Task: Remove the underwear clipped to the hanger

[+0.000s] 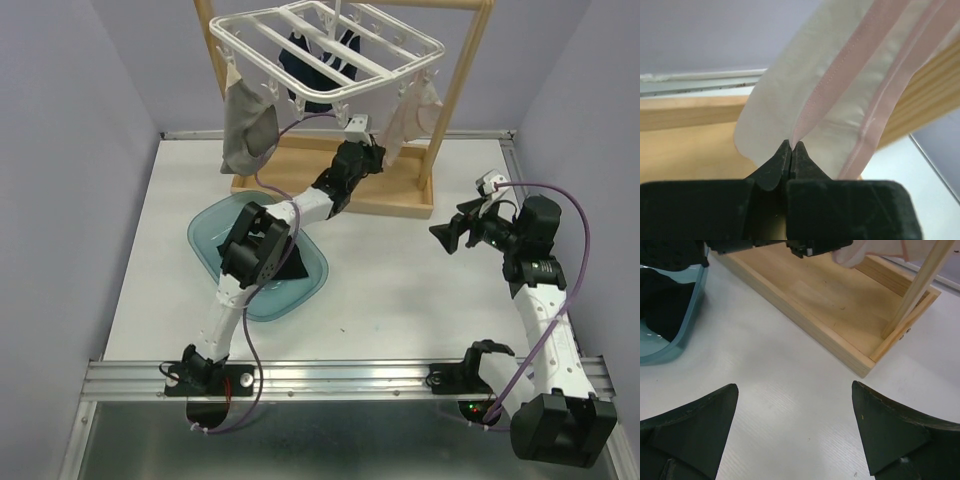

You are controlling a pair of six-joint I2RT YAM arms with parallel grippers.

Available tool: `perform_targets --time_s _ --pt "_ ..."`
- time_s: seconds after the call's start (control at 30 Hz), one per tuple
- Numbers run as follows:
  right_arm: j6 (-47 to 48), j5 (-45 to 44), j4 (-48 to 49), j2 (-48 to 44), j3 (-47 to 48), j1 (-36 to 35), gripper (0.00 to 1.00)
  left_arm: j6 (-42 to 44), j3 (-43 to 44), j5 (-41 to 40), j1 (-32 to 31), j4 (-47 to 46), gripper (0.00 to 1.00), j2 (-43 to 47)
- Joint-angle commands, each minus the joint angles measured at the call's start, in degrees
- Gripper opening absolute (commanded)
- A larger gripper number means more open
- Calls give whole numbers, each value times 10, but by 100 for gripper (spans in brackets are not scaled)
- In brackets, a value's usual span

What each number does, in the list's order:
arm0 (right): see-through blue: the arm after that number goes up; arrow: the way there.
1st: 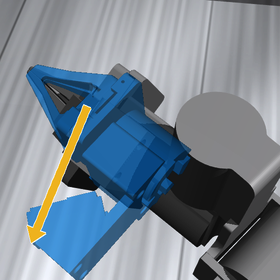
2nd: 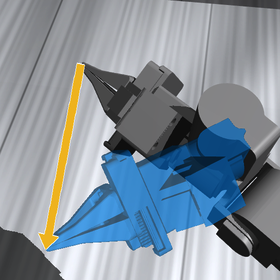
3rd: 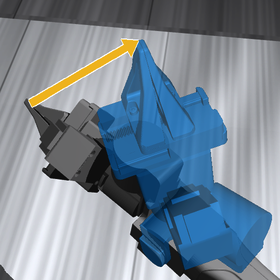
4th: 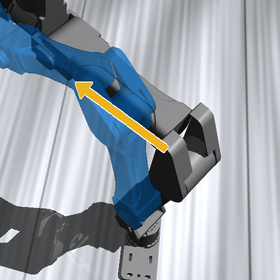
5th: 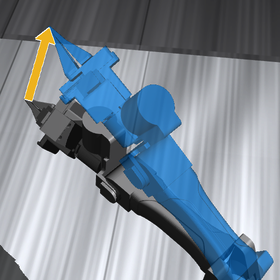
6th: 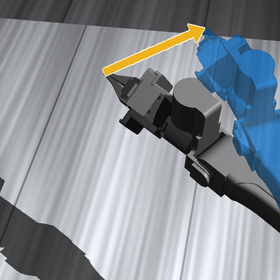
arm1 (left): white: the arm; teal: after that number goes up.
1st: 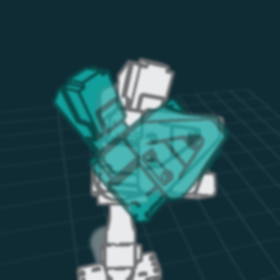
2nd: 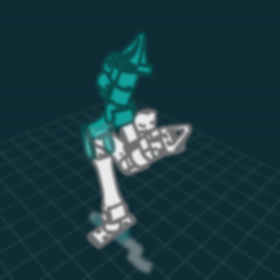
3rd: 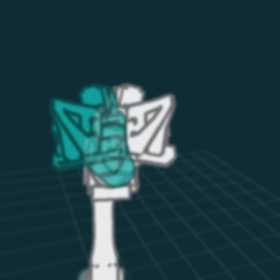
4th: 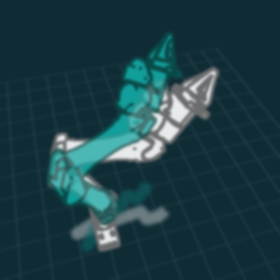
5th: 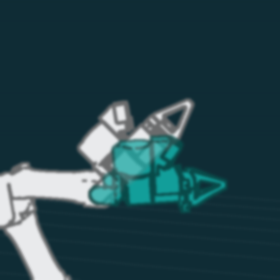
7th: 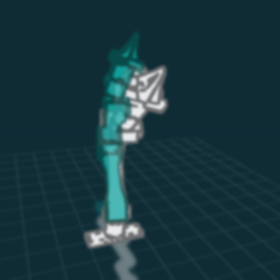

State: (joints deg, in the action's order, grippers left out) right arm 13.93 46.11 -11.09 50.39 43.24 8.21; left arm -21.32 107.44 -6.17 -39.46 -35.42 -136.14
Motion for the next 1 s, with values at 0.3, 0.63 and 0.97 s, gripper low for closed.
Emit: perform_targets --time_s 0.3,0.63,0.97 --pt "0 14 28 -28 -8 10 100 -8 -346 247 51 -156 0 339" --pt "4 47 28 -38 -9 15 100 16 -473 307 77 -113 0 487" --pt "8 113 26 -39 -14 24 100 37 -538 277 89 -76 0 569"
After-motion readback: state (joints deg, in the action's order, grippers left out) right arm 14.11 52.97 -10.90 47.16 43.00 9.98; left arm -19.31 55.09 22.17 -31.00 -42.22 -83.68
